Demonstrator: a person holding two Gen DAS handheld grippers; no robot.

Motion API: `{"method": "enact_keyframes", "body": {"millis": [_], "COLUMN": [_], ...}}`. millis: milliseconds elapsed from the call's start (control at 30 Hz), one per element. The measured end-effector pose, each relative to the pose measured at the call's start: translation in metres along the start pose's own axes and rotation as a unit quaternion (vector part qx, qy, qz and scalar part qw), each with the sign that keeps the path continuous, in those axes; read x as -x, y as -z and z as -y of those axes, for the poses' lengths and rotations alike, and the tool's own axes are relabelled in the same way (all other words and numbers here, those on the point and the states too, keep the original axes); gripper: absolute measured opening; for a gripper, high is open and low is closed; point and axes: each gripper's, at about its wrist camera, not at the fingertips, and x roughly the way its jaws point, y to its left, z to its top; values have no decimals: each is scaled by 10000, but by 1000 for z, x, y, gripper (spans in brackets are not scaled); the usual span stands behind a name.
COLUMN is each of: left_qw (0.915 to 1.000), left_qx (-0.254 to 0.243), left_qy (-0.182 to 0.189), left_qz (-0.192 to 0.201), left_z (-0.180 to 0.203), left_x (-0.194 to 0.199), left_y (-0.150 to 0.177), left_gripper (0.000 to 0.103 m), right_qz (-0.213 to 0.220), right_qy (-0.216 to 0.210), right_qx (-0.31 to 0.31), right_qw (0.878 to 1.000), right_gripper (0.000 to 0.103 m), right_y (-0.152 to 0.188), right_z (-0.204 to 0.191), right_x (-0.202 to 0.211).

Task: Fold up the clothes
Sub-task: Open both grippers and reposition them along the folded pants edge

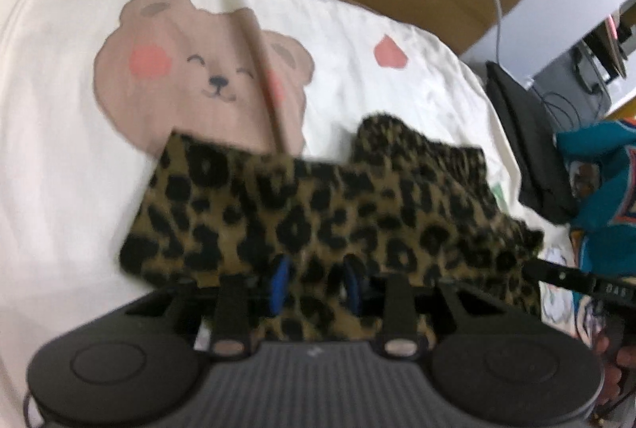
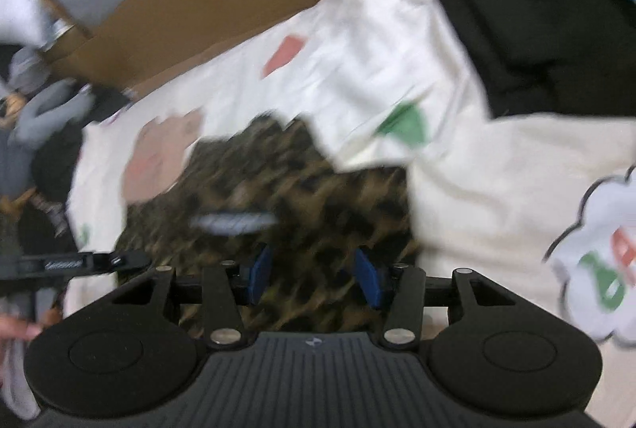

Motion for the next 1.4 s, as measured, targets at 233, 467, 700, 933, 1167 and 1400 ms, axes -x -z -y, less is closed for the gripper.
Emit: {"method": "enact_keyframes", "body": {"millis": [233,467,700,933,1167,1400], "left_qw": [9986,9978,9916,9896,9877,9852], "left_qx": [503,563,769,608,564,844], "left_qy": [-114,-349,-1018,-1275,-1448,-1481], "left_qz": [103,-10,-216,-263,-159,180], "left_z": [3,4,-8,-7,-10,-26], "left_x": [-5,19,25,39,42,32], "left_y": [-30,-27,-20,-16,-15,-16], "left_gripper": [31,32,32,33,38,38], "right_qz": [250,228,199,275,691,601], "right_qy": [530,459,493,553,582,269], "right_qx": [-97,-249,-436,479,39,-371], "right_qw": [9982,9984,9976,9969,9959,9971], "right_gripper": [41,42,9,2,0,32], "right_y": [-14,-2,9,7,-2,7], "right_z": [19,31,41,20,32,53], "right_x": [1,2,1,16,24,19]}}
